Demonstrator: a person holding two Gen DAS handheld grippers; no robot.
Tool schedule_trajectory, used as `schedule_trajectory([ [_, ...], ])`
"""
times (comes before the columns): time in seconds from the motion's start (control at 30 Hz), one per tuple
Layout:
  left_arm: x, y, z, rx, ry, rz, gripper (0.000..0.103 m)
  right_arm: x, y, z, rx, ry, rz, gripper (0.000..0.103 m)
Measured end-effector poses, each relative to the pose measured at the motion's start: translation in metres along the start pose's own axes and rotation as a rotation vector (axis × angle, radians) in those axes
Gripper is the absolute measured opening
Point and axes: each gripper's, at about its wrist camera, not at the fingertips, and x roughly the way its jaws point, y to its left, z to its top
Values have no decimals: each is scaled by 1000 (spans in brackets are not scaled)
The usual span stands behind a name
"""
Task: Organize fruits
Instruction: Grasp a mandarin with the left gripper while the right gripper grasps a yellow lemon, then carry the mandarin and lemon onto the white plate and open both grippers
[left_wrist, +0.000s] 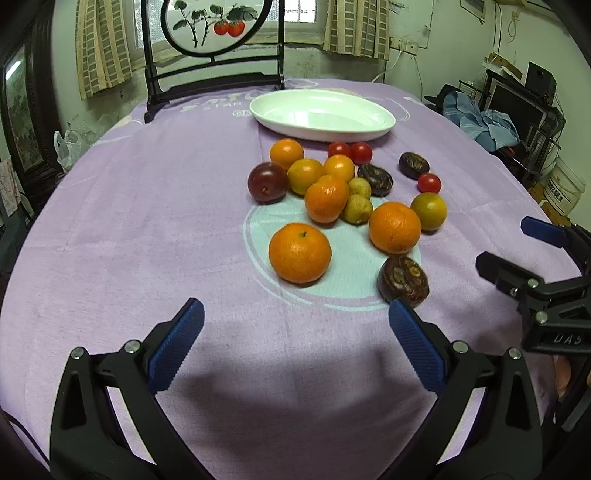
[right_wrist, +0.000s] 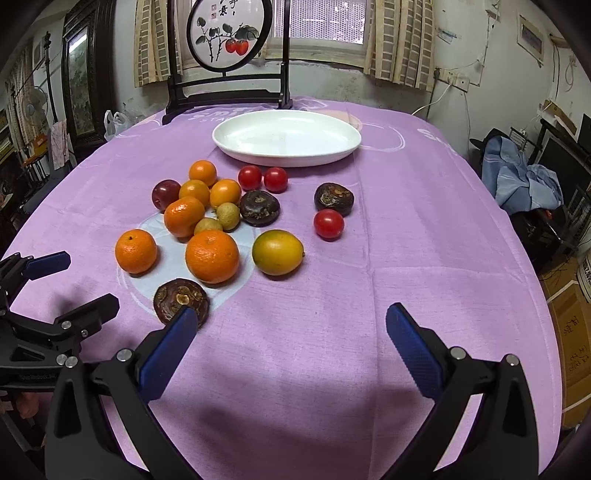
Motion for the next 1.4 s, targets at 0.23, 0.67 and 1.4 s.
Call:
schedule_trajectory([
  [0.23, 22, 13, -2, -21, 76, -42, 97, 3, -6, -5, -9, 14, 9, 102],
  [0.67, 55, 4, 40, 30, 128, -74, 43, 8, -14, 2, -31, 24, 16, 102],
  [1.4, 51, 10, 33, 33, 112, -113, 42, 84, 5, 42, -167, 147, 100, 43],
])
